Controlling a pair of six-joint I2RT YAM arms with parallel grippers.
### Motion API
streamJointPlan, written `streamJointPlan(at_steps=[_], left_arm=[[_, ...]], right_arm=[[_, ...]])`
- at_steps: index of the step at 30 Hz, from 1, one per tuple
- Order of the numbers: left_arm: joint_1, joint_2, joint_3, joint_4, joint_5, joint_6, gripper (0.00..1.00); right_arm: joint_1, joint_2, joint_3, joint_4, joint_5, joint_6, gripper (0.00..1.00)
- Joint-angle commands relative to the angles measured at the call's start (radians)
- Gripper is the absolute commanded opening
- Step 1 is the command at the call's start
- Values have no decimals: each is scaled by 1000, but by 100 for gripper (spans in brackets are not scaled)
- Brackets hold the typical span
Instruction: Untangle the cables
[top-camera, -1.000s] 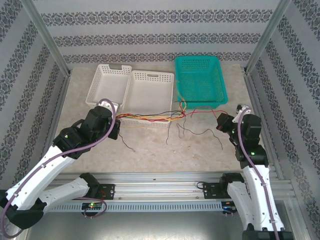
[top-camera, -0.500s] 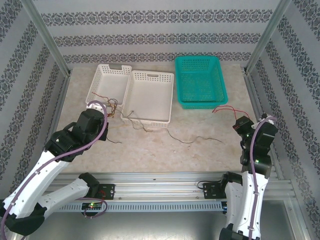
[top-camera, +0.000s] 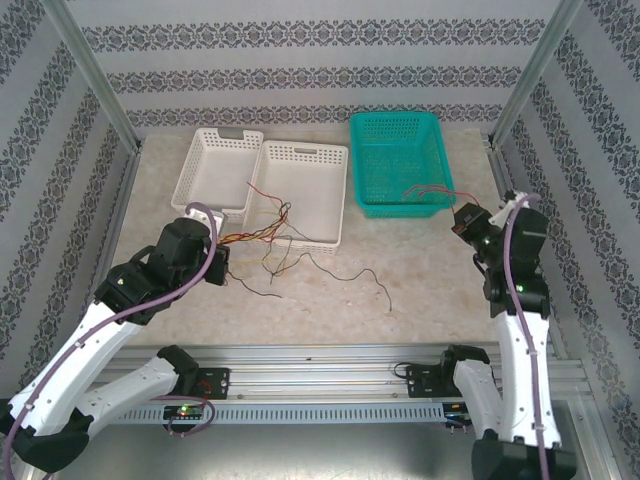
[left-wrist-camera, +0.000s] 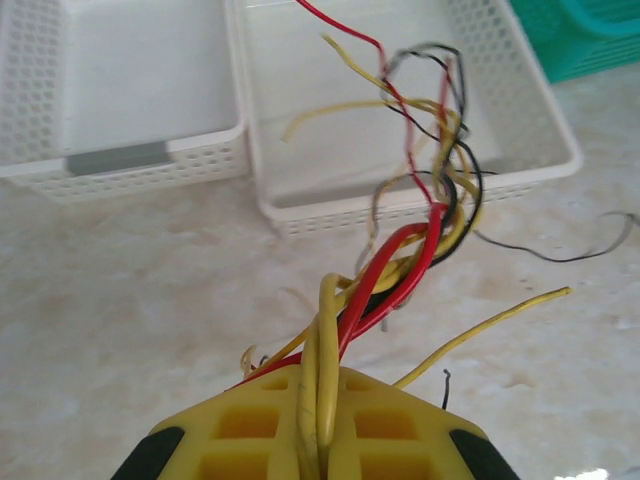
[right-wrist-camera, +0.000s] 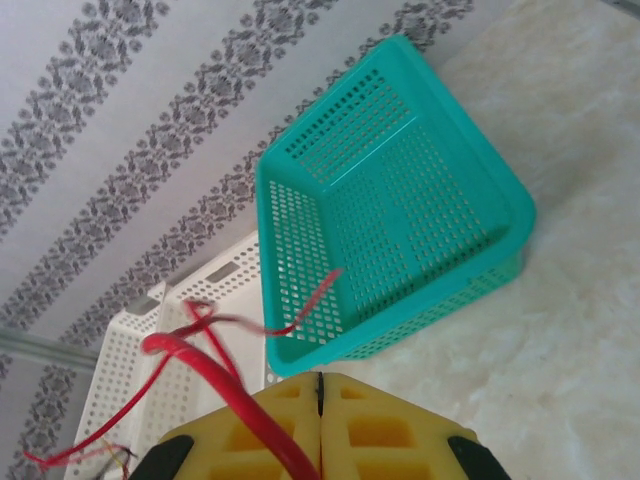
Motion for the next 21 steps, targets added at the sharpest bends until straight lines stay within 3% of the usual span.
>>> streamJointPlan(at_steps=[1, 6, 14, 21], left_arm=[[0, -34, -30, 126, 124, -21, 0], [-24, -53, -75, 207, 206, -24, 0], [-128, -59, -115, 296, 212, 9, 0], [-146, -53, -139, 332, 228, 12, 0]], right_arm=[[67, 121, 56, 79, 104, -50, 0], [119, 354, 169, 139, 180, -88, 0], [185, 683, 402, 146, 275, -163, 2], [200, 793, 515, 107, 299, -198, 36]])
